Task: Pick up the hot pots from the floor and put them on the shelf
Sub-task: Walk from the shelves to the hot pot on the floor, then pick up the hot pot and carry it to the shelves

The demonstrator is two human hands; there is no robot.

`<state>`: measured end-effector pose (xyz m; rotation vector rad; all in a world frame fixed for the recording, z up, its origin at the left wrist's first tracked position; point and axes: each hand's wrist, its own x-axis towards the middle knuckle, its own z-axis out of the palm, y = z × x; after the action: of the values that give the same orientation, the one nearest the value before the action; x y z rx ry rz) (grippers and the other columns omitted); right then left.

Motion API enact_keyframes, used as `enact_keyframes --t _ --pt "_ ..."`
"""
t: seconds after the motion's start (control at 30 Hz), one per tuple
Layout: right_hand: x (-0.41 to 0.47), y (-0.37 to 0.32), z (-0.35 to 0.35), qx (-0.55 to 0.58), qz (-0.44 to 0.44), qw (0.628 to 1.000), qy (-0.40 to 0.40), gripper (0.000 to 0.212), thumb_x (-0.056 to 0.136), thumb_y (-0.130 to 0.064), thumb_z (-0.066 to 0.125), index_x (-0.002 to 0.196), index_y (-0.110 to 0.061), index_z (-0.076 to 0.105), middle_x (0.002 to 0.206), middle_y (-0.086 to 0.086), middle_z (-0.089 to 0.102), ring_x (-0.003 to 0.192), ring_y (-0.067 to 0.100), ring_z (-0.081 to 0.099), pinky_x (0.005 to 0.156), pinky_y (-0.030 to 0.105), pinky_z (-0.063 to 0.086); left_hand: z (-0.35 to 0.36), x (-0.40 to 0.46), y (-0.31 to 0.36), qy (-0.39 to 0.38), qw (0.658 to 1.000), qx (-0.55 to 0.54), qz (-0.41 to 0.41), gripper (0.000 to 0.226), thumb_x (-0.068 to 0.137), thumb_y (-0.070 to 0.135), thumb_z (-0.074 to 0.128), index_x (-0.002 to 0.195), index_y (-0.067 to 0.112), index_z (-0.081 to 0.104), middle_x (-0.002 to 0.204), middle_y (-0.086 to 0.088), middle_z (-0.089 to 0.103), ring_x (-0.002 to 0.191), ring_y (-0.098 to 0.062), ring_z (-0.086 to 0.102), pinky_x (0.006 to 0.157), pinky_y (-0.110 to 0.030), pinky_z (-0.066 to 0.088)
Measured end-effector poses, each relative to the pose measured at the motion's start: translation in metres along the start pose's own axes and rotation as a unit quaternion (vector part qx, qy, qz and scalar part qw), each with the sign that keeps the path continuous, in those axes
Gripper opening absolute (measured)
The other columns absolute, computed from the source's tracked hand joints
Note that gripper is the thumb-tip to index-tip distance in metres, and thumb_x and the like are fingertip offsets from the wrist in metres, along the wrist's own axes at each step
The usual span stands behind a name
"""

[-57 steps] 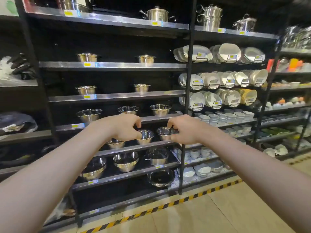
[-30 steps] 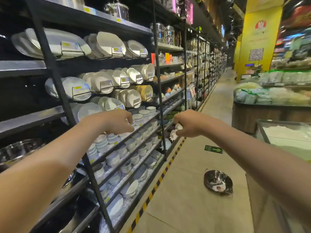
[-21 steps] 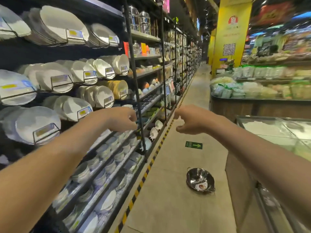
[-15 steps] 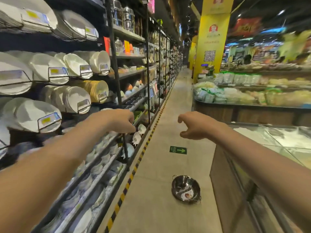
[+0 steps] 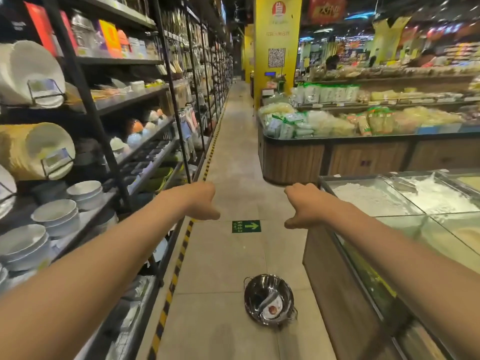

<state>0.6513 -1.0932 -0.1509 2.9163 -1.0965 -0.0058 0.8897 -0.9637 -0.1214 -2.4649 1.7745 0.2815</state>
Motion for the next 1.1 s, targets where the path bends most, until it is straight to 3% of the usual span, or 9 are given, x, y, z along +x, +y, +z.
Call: enact_keyframes --t 0.07,0.2,0.3,0.4,0.6,0.73,0.83,0.97,1.1 --pt "0.034 0.024 0.021 0.011 0.002 1.000 -0.008 0.060 0.075 -0.050 0.078 0.114 -0.015 0.050 0.111 0.008 0.057 0.093 0.025 0.054 0.077 0.037 0.051 0.009 0.050 0.005 -0.005 1.000 0.006 -0.001 0.062 0.081 0.050 0.064 0.129 0.015 0.048 0.108 0.001 0.053 0.091 -0.021 0.056 0.068 -0.035 0.048" --pt "0.100 0.068 0.073 0.038 0.002 0.999 -0.026 0.057 0.075 -0.046 0.079 0.113 -0.013 0.052 0.109 0.008 0.059 0.085 0.023 0.050 0.070 0.033 0.043 0.035 0.152 0.011 -0.011 1.000 0.023 -0.009 0.072 0.083 0.054 0.064 0.140 0.015 0.043 0.134 -0.009 0.053 0.107 -0.023 0.055 0.085 -0.038 0.050" --pt "0.150 0.100 0.132 0.044 0.007 0.998 -0.046 0.056 0.075 -0.048 0.078 0.109 -0.014 0.051 0.105 0.008 0.057 0.094 0.029 0.058 0.070 0.034 0.044 0.077 0.226 0.016 -0.037 0.999 0.018 -0.007 0.078 0.086 0.053 0.063 0.147 0.013 0.037 0.145 -0.014 0.047 0.126 -0.031 0.049 0.098 -0.041 0.046" --pt "0.194 0.125 0.220 0.068 0.013 0.994 -0.086 0.067 0.074 -0.049 0.078 0.122 -0.010 0.051 0.114 0.011 0.059 0.101 0.032 0.058 0.072 0.033 0.043 0.144 0.288 0.018 -0.074 0.997 -0.013 -0.016 0.079 0.089 0.051 0.064 0.151 0.015 0.033 0.149 -0.010 0.047 0.130 -0.029 0.048 0.091 -0.036 0.045" --pt "0.263 0.169 0.469 0.118 0.070 0.974 -0.178 0.088 0.073 -0.062 0.072 0.135 -0.007 0.041 0.126 0.018 0.056 0.114 0.038 0.054 0.091 0.044 0.050 0.370 0.420 -0.006 -0.149 0.982 -0.093 -0.074 0.089 0.086 0.056 0.068 0.153 0.014 0.027 0.151 -0.013 0.046 0.131 -0.031 0.048 0.104 -0.040 0.040" --pt "0.290 0.185 0.662 0.121 0.105 0.963 -0.217 0.092 0.070 -0.076 0.064 0.129 -0.008 0.043 0.119 0.016 0.057 0.106 0.037 0.055 0.083 0.045 0.050 0.563 0.499 -0.032 -0.169 0.976 -0.106 -0.090 0.097 0.081 0.063 0.068 0.153 0.013 0.026 0.151 -0.014 0.046 0.130 -0.032 0.050 0.102 -0.039 0.041" --pt "0.303 0.193 0.802 0.118 0.128 0.955 -0.242 0.082 0.073 -0.072 0.064 0.122 -0.009 0.045 0.115 0.014 0.057 0.097 0.032 0.053 0.074 0.040 0.043 0.701 0.553 -0.058 -0.185 0.968 -0.144 -0.091 0.100 0.078 0.066 0.067 0.151 0.011 0.027 0.149 -0.016 0.048 0.129 -0.031 0.051 0.098 -0.037 0.043" --pt "0.309 0.203 0.962 0.119 0.184 0.938 -0.267 0.093 0.070 -0.072 0.068 0.133 -0.008 0.039 0.121 0.018 0.055 0.109 0.038 0.052 0.085 0.043 0.046 0.859 0.603 -0.076 -0.219 0.955 -0.173 -0.103 0.109 0.075 0.072 0.065 0.153 0.008 0.023 0.149 -0.017 0.046 0.130 -0.032 0.050 0.098 -0.038 0.043" --pt "0.308 0.219 1.033 0.123 0.257 0.926 -0.247 0.120 0.058 -0.083 0.068 0.141 -0.006 0.028 0.131 0.022 0.046 0.119 0.044 0.046 0.095 0.050 0.045 0.938 0.632 -0.076 -0.189 0.955 -0.199 -0.114 0.104 0.076 0.068 0.068 0.146 0.001 0.031 0.139 -0.021 0.050 0.121 -0.035 0.053 0.085 -0.038 0.046"
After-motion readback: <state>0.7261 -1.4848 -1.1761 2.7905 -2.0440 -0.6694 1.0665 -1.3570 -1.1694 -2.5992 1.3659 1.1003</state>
